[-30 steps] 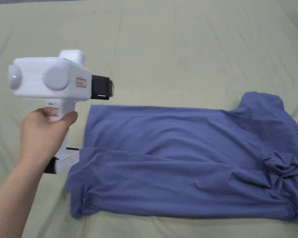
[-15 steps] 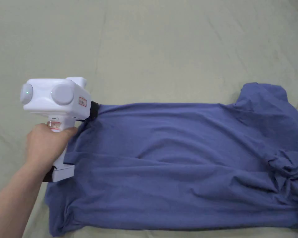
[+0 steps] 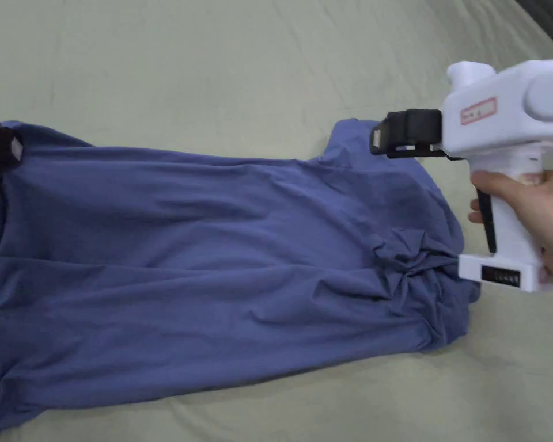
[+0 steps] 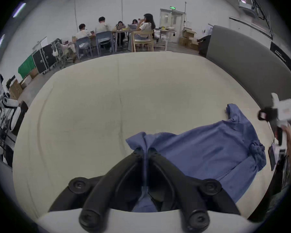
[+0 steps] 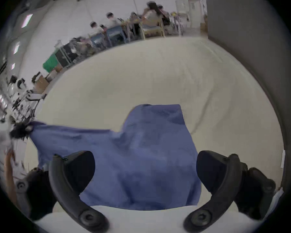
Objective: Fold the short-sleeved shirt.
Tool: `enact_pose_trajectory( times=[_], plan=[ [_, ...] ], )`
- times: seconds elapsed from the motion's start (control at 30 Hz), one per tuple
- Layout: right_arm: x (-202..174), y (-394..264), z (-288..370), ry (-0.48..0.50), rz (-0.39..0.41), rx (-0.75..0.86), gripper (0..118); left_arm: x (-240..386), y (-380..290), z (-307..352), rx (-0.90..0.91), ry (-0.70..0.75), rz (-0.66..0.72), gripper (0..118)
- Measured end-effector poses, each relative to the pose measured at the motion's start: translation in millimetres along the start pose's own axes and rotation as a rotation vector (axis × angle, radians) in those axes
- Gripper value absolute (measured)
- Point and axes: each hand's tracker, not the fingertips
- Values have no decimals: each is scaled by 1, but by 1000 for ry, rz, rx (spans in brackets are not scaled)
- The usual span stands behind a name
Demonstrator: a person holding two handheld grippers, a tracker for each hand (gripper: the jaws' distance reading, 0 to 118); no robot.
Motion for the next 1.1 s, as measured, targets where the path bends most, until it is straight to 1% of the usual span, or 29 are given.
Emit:
enact_pose_trajectory(
  times=[0.03, 0.07, 0.13, 0.17, 0.2, 0.23, 0.27, 0.3, 0.33, 0.37, 0.4, 0.43, 0.47, 0.5, 0.57, 0.6, 0.67, 0.77, 0.83, 0.9, 0.97, 1.0, 1.1],
  plan=[
    [7, 9, -21, -19, -13, -34, 118, 0, -2, -2, -6, 6, -2, 2],
    [4, 16, -48, -36, -30, -95, 118, 2, -6, -3, -21, 9, 7, 2],
    [13, 20, -77, -64, -72, -164, 118, 3, -12, -6, -40, -8, 29, 2],
    [16, 19, -87, -73, -94, -193, 107, 2, -14, -7, -44, -11, 40, 2],
    [4, 3, -71, -87, -184, -205, 82, 2, -15, -9, -47, -13, 42, 2],
    [-4, -3, -66, -206, -128, -198, 67, 1, -17, -13, -55, -14, 43, 2],
    [-11, -6, -54, -139, -53, -127, 59, 0, -18, -14, -56, -14, 41, 2],
    [-17, -9, -45, -148, -20, -113, 35, 0, -20, -14, -57, -16, 38, 2],
    [1, 1, -52, -109, 3, -120, 4, -2, -20, -14, -58, -22, 41, 2],
    [3, -1, -47, -88, -30, -112, 4, -3, -19, -13, -55, -44, 62, 2],
    [3, -2, -44, -85, -26, -109, 4, -4, -19, -13, -50, -52, 85, 2],
    [2, -2, -43, -68, 9, -107, 4, -5, -20, -11, -48, -54, 91, 2],
    [-11, -13, -37, -115, 49, -82, 4, -5, -22, -9, -45, -54, 94, 2],
    [-13, -15, -32, -118, 74, -59, 4, -5, -24, -6, -43, -52, 90, 2],
    [-17, -19, -11, -107, 80, 6, 4, -6, -28, 7, -38, -55, 79, 2],
    [-7, -16, -4, -77, 88, 29, 4, -7, -32, 16, -30, -53, 67, 2],
    [-7, -24, 22, -59, 102, 93, 4, -7, -37, 38, -20, -45, 61, 2],
    [-15, -54, 68, -39, 132, 172, 4, -11, -61, 64, 2, -43, 82, 2],
    [-15, -76, 89, -32, 139, 183, 4, -11, -80, 77, -2, -39, 97, 2],
    [-16, -105, 109, -26, 127, 197, 4, -8, -103, 88, -23, -25, 99, 2],
    [-12, -132, 120, -19, 130, 197, 4, -2, -125, 93, -60, -1, 79, 2],
    [-22, -145, 124, -10, 151, 181, 4, 1, -136, 94, -87, 17, 64, 2],
    [-15, -181, 120, -30, 148, 112, 4, 14, -161, 85, -177, 45, 9, 2]
  ],
)
